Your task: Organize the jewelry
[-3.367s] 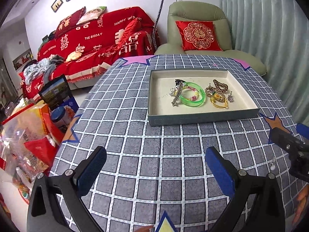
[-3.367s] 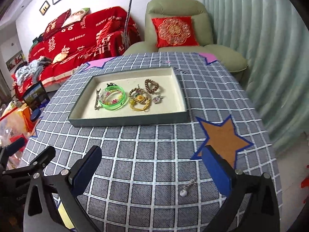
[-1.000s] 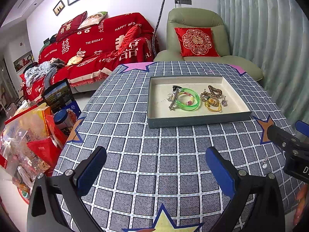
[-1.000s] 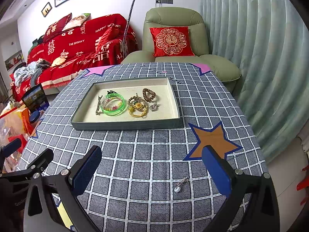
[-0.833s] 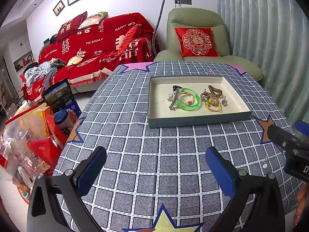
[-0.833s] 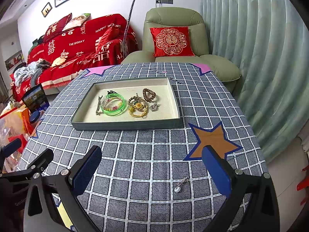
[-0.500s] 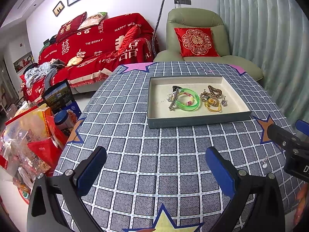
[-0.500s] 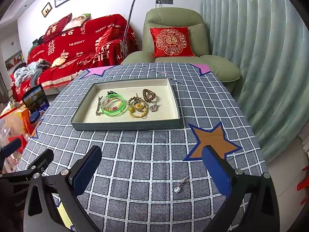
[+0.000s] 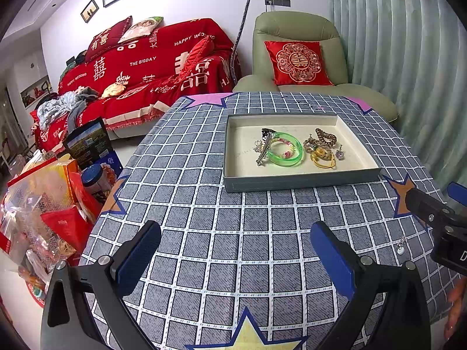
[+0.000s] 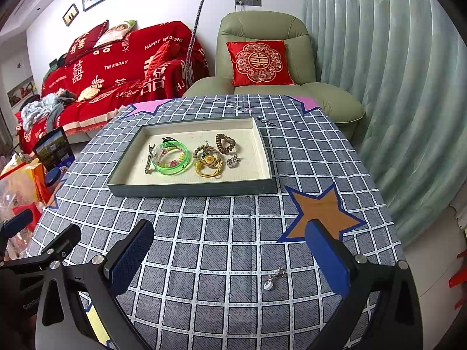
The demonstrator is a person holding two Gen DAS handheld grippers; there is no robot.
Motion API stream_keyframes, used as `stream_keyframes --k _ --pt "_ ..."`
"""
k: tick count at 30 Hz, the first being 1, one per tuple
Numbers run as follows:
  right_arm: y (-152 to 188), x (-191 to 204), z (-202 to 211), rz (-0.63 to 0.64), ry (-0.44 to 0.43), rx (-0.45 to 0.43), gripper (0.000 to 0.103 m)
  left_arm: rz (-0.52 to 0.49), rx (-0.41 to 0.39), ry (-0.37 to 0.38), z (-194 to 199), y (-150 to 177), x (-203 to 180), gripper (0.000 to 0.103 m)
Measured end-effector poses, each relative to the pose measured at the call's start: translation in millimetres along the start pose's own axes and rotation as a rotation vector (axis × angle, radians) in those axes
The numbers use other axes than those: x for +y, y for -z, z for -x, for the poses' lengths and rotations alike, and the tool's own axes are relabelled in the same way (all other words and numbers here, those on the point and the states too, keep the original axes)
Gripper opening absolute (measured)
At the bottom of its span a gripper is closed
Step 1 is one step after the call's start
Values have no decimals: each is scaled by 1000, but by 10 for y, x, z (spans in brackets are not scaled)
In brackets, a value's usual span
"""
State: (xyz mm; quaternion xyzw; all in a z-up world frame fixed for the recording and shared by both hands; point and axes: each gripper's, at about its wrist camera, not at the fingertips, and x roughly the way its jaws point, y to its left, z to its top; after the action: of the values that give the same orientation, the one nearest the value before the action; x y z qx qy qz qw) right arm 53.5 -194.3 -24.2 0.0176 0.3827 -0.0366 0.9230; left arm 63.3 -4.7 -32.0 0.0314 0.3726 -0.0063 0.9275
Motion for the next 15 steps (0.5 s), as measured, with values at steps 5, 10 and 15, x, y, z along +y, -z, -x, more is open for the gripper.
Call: stream_keyframes --k 5,10,15 --pt "-18 32 26 1 0 4 103 11 11 6 -38 7 3 103" --pt "-25 37 34 0 -2 5 103 15 21 3 -65 19 5 103" --pt "-31 61 42 1 -3 6 103 14 13 19 -65 18 0 103"
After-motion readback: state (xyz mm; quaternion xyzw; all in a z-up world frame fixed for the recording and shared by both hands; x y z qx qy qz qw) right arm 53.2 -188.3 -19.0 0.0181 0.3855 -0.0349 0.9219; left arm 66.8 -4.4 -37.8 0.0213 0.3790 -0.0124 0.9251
